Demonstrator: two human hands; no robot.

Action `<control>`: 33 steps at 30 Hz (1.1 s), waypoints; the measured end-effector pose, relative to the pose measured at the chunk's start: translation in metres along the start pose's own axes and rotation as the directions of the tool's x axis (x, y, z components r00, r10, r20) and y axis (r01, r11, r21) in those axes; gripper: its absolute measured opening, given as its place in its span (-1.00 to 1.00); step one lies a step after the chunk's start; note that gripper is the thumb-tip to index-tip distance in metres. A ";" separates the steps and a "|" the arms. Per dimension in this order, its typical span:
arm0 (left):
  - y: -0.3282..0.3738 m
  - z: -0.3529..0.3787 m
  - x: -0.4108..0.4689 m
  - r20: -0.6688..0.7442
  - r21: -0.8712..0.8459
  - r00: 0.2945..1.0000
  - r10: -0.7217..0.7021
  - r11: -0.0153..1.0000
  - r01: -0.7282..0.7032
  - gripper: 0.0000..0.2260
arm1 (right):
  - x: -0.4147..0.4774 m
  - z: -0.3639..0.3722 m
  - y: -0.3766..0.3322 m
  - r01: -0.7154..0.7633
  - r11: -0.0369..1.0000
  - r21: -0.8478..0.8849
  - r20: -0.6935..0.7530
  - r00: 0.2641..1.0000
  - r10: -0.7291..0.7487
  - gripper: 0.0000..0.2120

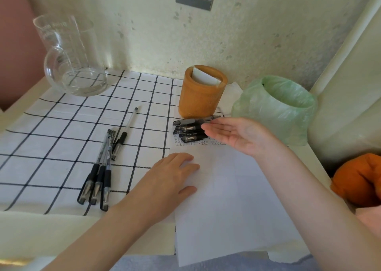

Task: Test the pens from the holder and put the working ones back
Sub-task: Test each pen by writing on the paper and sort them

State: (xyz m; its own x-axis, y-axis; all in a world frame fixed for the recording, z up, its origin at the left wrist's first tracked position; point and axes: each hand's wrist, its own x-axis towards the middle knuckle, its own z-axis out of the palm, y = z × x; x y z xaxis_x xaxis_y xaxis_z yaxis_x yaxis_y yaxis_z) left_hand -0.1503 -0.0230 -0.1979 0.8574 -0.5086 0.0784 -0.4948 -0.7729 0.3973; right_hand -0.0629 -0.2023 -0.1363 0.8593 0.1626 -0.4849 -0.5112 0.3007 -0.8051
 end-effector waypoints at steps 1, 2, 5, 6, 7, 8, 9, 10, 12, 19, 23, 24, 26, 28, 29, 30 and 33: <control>0.000 0.000 0.000 0.002 0.004 1.000 0.001 1.000 -0.001 -0.55 | -0.004 -0.002 0.001 0.020 0.999 -0.025 -0.003 1.000 -0.020 -0.83; 0.000 0.000 0.000 0.000 0.012 1.000 0.002 1.000 -0.002 -0.55 | -0.008 -0.006 0.003 0.044 0.997 -0.058 0.003 0.999 -0.044 -0.82; 0.000 0.000 0.001 -0.007 0.005 1.000 -0.010 1.000 0.010 -0.57 | -0.024 -0.017 0.015 0.136 0.974 -0.183 0.040 0.991 -0.130 -0.78; 0.000 0.000 0.002 -0.014 -0.006 1.000 -0.017 1.000 0.017 -0.58 | -0.029 -0.021 0.021 0.163 0.957 -0.240 0.035 0.987 -0.159 -0.78; 0.001 -0.001 0.002 -0.013 -0.010 1.000 -0.025 1.000 0.024 -0.58 | -0.032 -0.025 0.027 0.185 0.939 -0.291 0.014 0.982 -0.189 -0.78; 0.002 -0.001 0.002 -0.012 -0.010 0.999 -0.030 0.999 0.030 -0.59 | -0.034 -0.029 0.034 0.205 0.916 -0.346 -0.023 0.974 -0.227 -0.78; 0.002 -0.001 0.001 -0.020 -0.015 0.999 -0.036 0.999 0.036 -0.60 | -0.035 -0.033 0.040 0.224 0.881 -0.417 -0.063 0.960 -0.274 -0.79; 0.001 -0.002 0.001 -0.040 -0.019 0.998 -0.047 0.999 0.046 -0.61 | -0.033 -0.037 0.045 0.239 0.815 -0.528 -0.096 0.937 -0.337 -0.80; -0.001 -0.009 0.000 -0.127 -0.035 0.988 -0.092 0.995 0.088 -0.66 | -0.029 -0.040 0.051 0.218 0.508 -0.833 -0.068 0.872 -0.485 -0.82; -0.044 -0.031 -0.005 -0.391 0.114 0.840 -0.376 0.886 0.449 -0.71 | -0.022 -0.037 0.054 0.192 0.222 -0.956 0.060 0.869 -0.490 -0.86; -0.057 -0.034 -0.005 -0.339 0.215 0.796 -0.502 0.782 0.585 -0.72 | -0.018 -0.037 0.052 0.182 0.187 -0.965 0.064 0.860 -0.506 -0.86; -0.058 -0.034 -0.004 -0.339 0.234 0.795 -0.503 0.774 0.589 -0.71 | -0.018 -0.036 0.052 0.182 0.183 -0.966 0.068 0.862 -0.502 -0.86; -0.059 -0.032 -0.002 -0.329 0.304 0.810 -0.486 0.758 0.578 -0.65 | -0.019 -0.035 0.052 0.184 0.169 -0.968 0.078 0.867 -0.493 -0.86; -0.060 -0.032 -0.001 -0.346 0.332 0.813 -0.467 0.750 0.572 -0.63 | -0.020 -0.035 0.052 0.193 0.171 -0.966 0.086 0.868 -0.490 -0.86; -0.060 -0.032 -0.001 -0.355 0.316 0.811 -0.465 0.757 0.572 -0.63 | -0.020 -0.035 0.051 0.196 0.171 -0.966 0.089 0.868 -0.489 -0.87; -0.059 -0.031 0.000 -0.357 0.278 0.806 -0.472 0.770 0.574 -0.61 | -0.020 -0.036 0.051 0.199 0.171 -0.965 0.092 0.867 -0.489 -0.87; -0.057 -0.033 0.001 -0.373 0.112 0.790 -0.486 0.822 0.559 -0.56 | -0.020 -0.035 0.052 0.211 0.178 -0.961 0.099 0.865 -0.491 -0.87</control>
State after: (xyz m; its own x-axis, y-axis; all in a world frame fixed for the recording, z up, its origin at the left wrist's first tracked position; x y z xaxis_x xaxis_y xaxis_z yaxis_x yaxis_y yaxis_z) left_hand -0.1166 0.0333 -0.1901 0.9708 0.1155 0.2102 0.0564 -0.9618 0.2680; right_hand -0.1074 -0.2232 -0.1800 0.9963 0.0858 0.0097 0.0758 -0.8156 -0.5737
